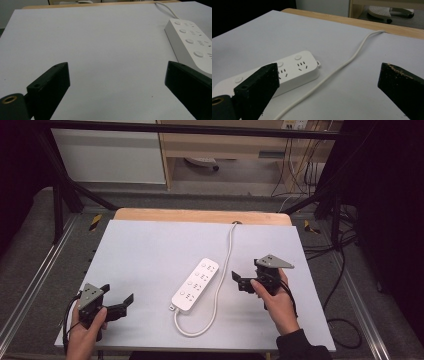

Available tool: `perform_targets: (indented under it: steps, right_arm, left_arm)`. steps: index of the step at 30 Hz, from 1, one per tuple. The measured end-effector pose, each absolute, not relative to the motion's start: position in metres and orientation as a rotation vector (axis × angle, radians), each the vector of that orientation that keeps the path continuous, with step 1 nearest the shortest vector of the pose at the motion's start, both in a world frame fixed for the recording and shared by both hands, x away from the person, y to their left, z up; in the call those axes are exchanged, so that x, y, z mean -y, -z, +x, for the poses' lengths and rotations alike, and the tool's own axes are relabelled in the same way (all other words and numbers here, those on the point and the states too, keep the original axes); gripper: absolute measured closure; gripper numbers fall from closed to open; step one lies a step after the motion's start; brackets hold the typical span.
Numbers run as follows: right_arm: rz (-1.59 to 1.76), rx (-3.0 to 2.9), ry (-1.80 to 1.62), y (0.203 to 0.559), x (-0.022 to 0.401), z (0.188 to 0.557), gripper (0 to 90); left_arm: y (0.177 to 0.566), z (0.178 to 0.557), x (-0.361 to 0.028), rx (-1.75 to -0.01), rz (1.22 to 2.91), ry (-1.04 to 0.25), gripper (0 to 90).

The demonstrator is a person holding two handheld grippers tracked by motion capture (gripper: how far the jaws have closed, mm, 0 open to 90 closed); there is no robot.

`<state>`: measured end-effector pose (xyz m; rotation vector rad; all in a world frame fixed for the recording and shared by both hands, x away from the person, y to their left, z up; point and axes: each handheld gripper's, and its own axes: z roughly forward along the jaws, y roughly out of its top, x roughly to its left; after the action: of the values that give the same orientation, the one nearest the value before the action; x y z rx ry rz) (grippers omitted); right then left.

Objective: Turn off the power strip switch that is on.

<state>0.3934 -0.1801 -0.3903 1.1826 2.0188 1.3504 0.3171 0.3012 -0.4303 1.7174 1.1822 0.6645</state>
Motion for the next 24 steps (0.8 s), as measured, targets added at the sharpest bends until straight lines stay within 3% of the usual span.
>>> perform_targets:
  steps: [24]
  right_arm:
    - [1.285, -1.990, -1.244, 0.420, 0.225, 0.382, 3.8]
  left_arm:
    - [0.429, 0.319, -0.298, -1.157, 1.714, -0.650, 5.7]
